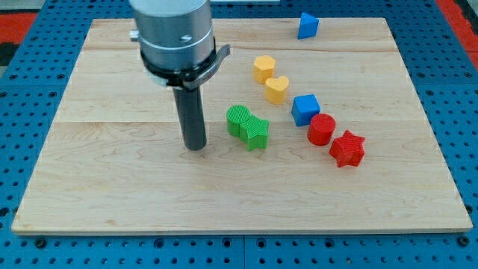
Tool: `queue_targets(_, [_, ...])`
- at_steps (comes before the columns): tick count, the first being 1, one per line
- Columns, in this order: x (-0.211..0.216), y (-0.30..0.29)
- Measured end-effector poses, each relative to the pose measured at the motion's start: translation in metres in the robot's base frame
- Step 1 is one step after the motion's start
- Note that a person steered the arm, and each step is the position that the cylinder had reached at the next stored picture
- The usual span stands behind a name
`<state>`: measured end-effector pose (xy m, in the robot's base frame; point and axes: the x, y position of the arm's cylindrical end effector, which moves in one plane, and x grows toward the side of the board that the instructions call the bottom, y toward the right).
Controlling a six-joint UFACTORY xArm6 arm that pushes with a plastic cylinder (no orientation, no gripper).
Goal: Push the green star towards up
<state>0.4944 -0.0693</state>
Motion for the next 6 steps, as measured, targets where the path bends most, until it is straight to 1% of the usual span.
queue_targets(1, [0.002,0.058])
queue_targets(2, [0.002,0.089])
queue_targets(4, [0.002,0.09])
queue_targets(6, [-0.014,0.096])
